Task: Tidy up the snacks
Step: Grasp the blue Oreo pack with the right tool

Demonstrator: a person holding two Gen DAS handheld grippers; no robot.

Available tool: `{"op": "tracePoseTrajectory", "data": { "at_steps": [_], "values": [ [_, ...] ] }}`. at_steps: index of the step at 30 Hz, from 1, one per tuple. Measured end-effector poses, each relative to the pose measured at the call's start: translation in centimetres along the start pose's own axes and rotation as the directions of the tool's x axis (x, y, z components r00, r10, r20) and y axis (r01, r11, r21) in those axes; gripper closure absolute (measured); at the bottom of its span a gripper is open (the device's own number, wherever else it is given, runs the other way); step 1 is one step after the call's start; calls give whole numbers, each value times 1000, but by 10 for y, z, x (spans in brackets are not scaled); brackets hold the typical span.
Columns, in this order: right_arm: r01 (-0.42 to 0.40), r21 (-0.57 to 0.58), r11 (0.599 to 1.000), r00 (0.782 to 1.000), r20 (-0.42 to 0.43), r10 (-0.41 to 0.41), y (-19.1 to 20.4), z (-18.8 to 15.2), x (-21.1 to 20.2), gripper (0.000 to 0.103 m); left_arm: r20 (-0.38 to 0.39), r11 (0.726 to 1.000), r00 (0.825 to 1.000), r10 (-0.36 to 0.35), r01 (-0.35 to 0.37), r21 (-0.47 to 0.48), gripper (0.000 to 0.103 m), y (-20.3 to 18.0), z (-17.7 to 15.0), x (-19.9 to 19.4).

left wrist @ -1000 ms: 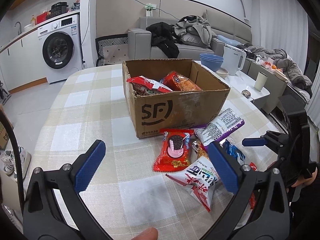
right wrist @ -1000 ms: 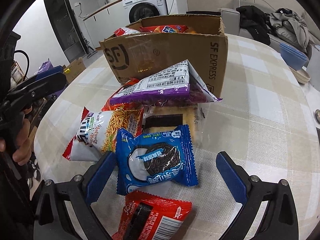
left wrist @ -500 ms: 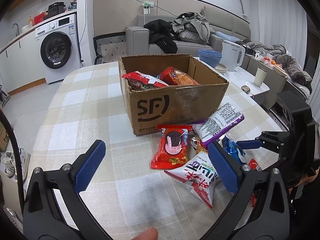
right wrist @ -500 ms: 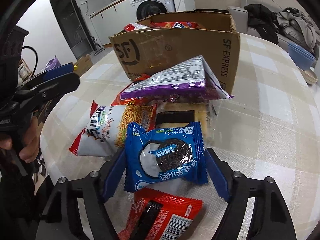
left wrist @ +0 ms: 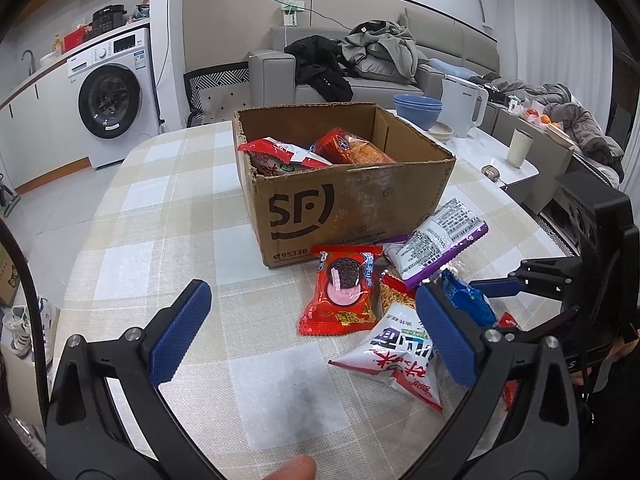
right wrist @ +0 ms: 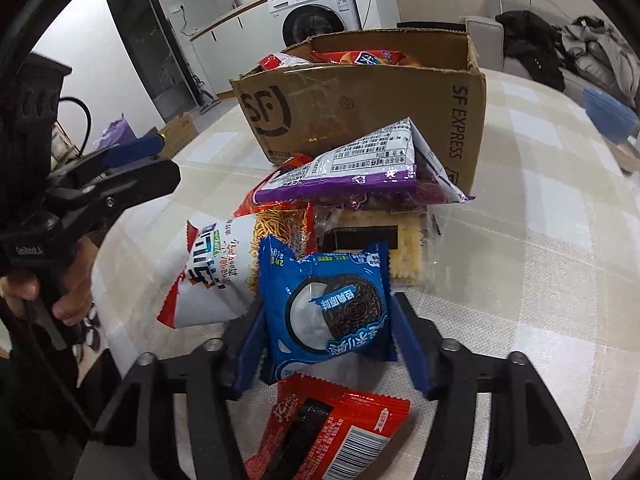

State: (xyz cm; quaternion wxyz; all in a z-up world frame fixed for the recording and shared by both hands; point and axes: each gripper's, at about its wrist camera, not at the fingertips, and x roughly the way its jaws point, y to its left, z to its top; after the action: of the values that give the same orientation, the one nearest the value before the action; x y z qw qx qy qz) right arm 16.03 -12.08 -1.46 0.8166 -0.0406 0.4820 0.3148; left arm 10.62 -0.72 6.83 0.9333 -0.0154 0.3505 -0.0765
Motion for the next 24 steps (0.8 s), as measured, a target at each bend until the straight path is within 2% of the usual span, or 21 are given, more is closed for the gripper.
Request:
{"op": "tracePoseTrajectory", "data": {
  "at_steps": [1,13,15,17,24],
  "values": [
    [-16,10,1000,1000,0,16,-2,0,1,32,0,1000,1000,1,-1,1,1,0,0,0],
    [-133,64,989,991,21,132,-16,-3,0,27,-2,1000,1000,0,0,8,1,-1,0,1],
    [-150,71,986,988,31,148,-17,-3,-2,23,-2,1000,1000,0,0,7,1,-1,0,1],
    [-168,81,982,985,41,165,-19,-2,-3,14,-3,1000,1000,0,0,9,1,-2,-1,1],
    [-193,116,974,981,45,189,-27,-3,2,13,-3,1000,1000,-1,1,10,1,-2,-1,1]
  ]
}}
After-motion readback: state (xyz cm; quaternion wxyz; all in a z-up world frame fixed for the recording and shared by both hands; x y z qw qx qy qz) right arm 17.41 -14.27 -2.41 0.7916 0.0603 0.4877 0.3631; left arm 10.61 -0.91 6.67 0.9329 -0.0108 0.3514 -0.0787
